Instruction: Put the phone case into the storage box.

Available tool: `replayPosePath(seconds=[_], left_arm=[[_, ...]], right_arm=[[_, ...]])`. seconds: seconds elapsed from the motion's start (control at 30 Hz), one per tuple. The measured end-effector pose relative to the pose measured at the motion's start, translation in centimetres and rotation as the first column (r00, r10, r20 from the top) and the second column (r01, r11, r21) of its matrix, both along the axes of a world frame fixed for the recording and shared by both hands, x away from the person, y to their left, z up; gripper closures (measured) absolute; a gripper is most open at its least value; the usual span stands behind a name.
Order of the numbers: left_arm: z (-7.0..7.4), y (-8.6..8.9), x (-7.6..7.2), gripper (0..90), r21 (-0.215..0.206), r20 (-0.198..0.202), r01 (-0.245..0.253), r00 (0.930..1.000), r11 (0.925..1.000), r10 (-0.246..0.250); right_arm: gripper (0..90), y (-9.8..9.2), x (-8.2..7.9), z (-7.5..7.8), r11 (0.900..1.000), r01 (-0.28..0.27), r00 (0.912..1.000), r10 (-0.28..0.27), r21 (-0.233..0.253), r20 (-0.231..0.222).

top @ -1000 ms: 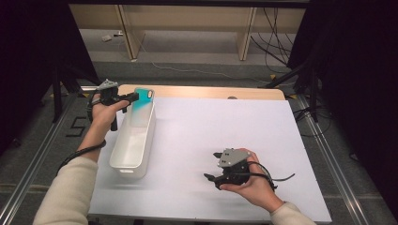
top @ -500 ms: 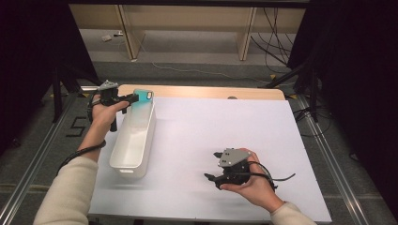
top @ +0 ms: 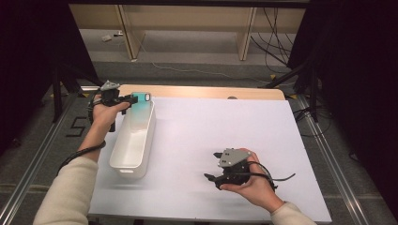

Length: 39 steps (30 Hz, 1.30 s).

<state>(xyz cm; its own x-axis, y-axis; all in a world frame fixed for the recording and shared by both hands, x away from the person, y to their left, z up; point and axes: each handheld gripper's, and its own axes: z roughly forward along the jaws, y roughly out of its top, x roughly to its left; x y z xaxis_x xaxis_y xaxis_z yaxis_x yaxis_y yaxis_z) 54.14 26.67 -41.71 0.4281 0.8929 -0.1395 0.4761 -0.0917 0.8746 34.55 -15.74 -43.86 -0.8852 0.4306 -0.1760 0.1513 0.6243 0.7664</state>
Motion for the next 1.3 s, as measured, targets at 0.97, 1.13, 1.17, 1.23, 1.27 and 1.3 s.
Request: replayPosePath(seconds=[0.97,1.13,1.17,1.23,1.27,1.3], left_arm=[[1.2,1.4,-1.2,47.0,-0.031,0.008,-0.082,0.9966,0.9961,0.082],[1.6,1.4,-1.7,38.2,-0.066,0.0,-0.099,0.995,0.9928,0.099],[1.8,1.4,-1.8,35.8,-0.071,-0.001,-0.102,0.9948,0.9922,0.102],[2.1,1.3,-2.2,30.0,-0.063,0.0,-0.096,0.9954,0.9934,0.096],[2.2,1.2,-2.4,27.4,-0.062,-0.001,-0.088,0.9961,0.9941,0.088],[2.4,1.1,-2.6,24.9,-0.06,0.004,-0.083,0.9965,0.9947,0.083]], right_arm=[[25.8,-0.2,0.0,0.1,1.0,0.011,0.9999,-0.011,0.003,0.002],[25.7,-0.2,0.0,0.1,1.0,0.012,0.9999,-0.012,0.003,0.0],[25.7,-0.2,0.0,0.1,1.0,0.012,0.9999,-0.012,0.002,0.0],[25.6,-0.2,0.0,0.1,1.0,0.012,0.9999,-0.012,0.002,-0.001],[25.6,-0.2,0.0,0.1,1.0,0.012,0.9999,-0.012,0.003,0.003],[25.6,-0.2,0.0,0.1,1.0,0.013,0.9999,-0.013,0.003,0.003]])
